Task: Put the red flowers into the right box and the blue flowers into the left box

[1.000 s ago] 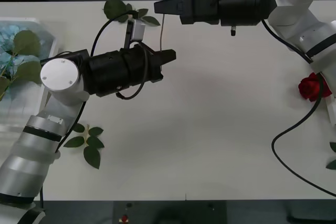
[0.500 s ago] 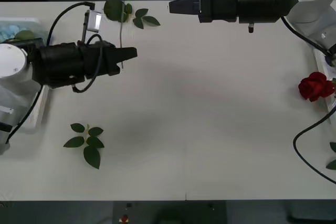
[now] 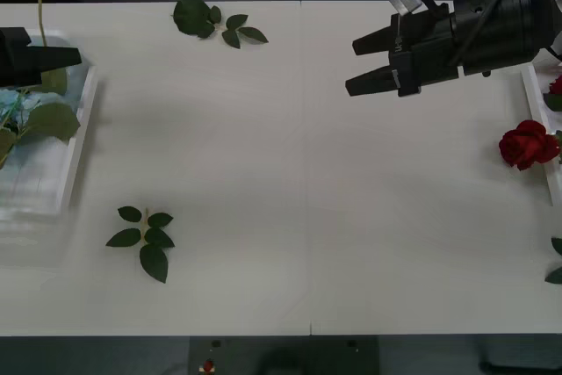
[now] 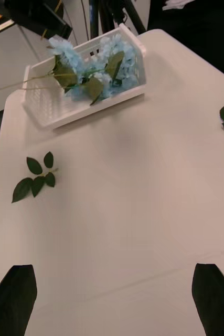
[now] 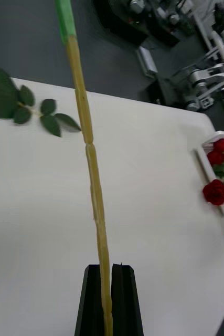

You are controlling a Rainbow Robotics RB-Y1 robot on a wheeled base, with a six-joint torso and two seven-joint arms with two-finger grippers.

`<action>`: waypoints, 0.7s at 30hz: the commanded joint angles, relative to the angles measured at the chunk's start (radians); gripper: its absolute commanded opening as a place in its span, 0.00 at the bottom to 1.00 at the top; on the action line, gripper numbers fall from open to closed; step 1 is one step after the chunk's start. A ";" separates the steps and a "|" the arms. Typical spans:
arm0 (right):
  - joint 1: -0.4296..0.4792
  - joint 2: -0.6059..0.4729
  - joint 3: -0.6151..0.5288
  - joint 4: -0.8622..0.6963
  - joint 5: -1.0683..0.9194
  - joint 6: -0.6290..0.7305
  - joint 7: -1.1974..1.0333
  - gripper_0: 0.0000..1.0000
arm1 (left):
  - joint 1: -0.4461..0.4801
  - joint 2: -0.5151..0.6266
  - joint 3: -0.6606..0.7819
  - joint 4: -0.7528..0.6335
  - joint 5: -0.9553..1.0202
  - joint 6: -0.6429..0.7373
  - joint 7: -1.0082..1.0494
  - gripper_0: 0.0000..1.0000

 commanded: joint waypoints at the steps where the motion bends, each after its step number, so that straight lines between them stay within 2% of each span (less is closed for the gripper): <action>1: -0.012 -0.047 0.004 -0.031 -0.006 0.027 0.032 0.86 | 0.029 0.071 0.038 -0.016 -0.071 0.013 -0.021 0.00; 3: -0.012 -0.074 0.028 -0.031 -0.006 0.053 0.032 0.86 | 0.054 0.103 0.058 -0.016 -0.170 0.000 -0.023 0.00; 13: -0.012 -0.120 0.071 -0.031 0.014 0.060 0.032 0.86 | 0.135 0.111 0.176 -0.025 -0.451 -0.023 -0.062 0.01; 21: -0.012 -0.174 0.096 -0.038 0.024 0.058 0.032 0.86 | 0.245 0.112 0.193 -0.068 -0.621 -0.155 -0.075 0.00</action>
